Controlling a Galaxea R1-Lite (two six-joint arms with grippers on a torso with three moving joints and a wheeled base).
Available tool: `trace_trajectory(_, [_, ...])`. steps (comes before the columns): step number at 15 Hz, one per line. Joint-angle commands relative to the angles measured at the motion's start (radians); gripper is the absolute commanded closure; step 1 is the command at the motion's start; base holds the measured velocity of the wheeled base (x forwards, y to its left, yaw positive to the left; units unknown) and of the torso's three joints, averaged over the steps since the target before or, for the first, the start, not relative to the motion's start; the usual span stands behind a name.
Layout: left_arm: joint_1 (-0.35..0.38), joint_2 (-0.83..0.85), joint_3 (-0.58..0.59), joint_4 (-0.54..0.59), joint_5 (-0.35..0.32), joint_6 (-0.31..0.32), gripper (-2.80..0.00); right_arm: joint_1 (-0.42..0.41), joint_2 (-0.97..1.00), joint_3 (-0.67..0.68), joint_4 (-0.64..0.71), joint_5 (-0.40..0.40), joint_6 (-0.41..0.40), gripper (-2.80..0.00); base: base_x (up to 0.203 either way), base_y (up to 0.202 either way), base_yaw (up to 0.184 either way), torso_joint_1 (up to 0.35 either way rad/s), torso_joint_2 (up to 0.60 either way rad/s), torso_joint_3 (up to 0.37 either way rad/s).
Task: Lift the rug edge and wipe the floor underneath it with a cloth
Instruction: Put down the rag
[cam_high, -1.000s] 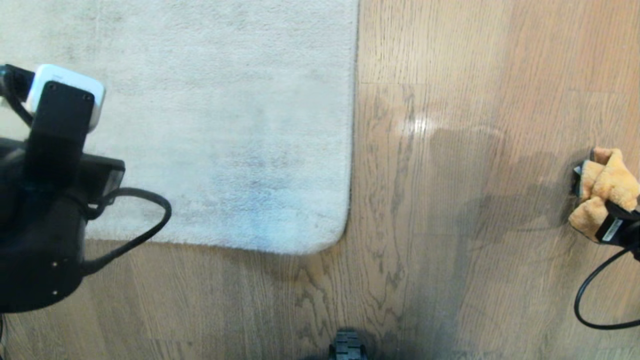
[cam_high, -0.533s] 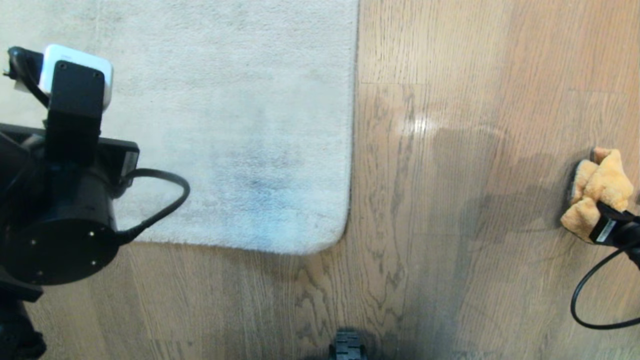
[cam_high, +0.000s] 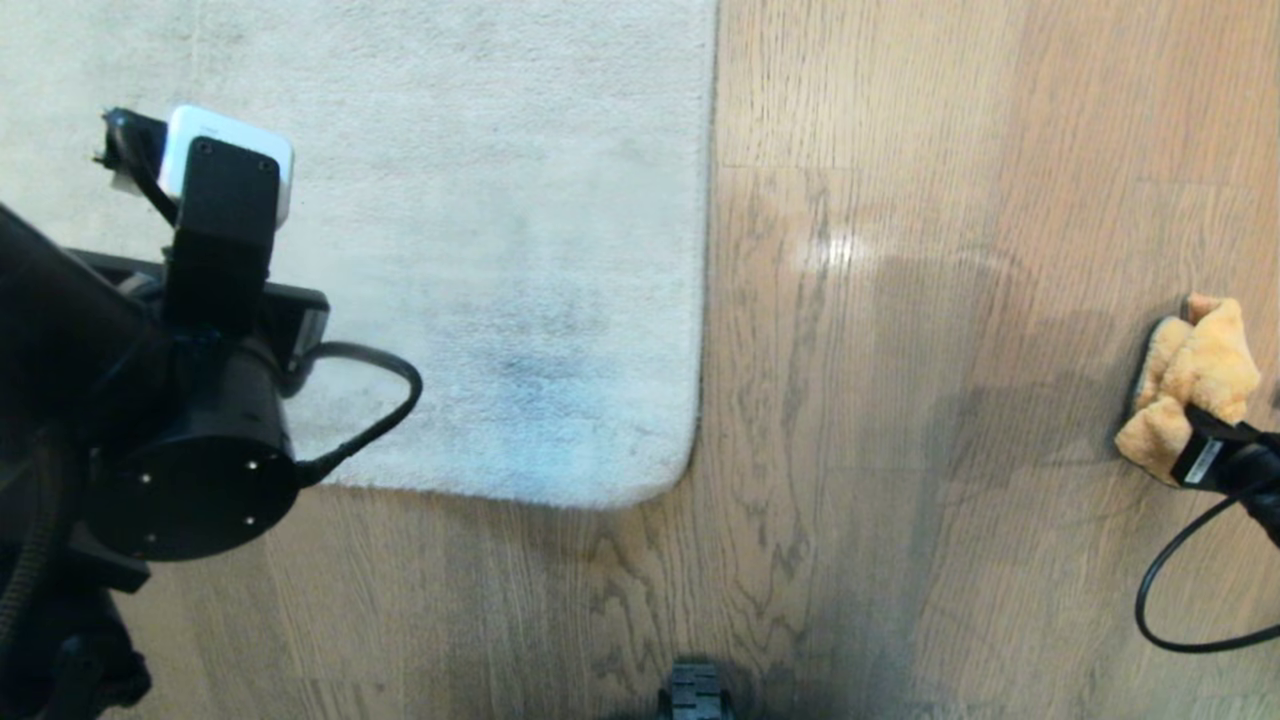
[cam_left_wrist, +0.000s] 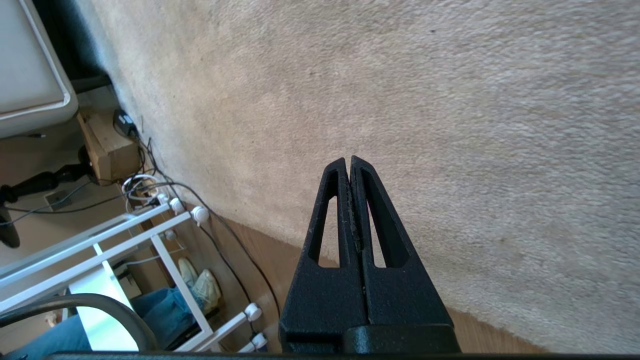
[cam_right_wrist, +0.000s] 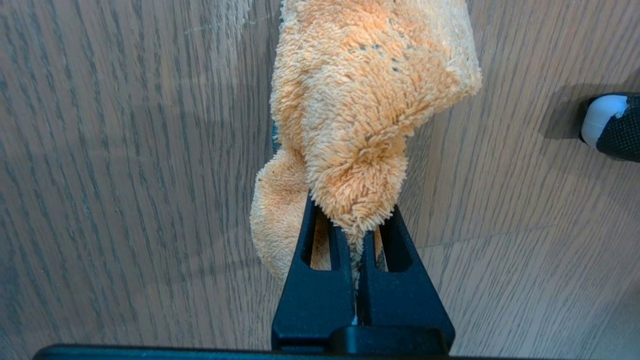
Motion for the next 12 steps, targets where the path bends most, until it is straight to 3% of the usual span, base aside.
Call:
trace_trajectory(1, [-0.017, 0.019, 0.000, -0.007, 0.007, 0.005, 0.00, 0.000, 0.007, 0.000, -0.048, 0.001, 0.000, 0.00, 0.000, 0.000, 0.000, 0.000, 0.00, 0.000])
trace_trajectory(2, [-0.019, 0.024, 0.000, -0.008, 0.007, 0.005, 0.00, 0.000, 0.008, 0.002, -0.048, 0.001, 0.000, 0.00, 0.000, 0.000, 0.000, 0.000, 0.00, 0.000])
trace_trajectory(3, [-0.020, 0.030, 0.000, -0.014, 0.006, 0.005, 0.00, 0.000, 0.010, 0.006, -0.048, 0.001, 0.000, -2.80, 0.000, 0.000, 0.000, 0.000, 0.00, 0.000])
trace_trajectory(12, [-0.023, 0.047, 0.000, -0.064, 0.005, 0.005, 0.00, 0.000, -0.036, 0.019, -0.048, 0.015, -0.011, -2.80, 0.000, 0.000, 0.000, 0.000, 0.00, 0.000])
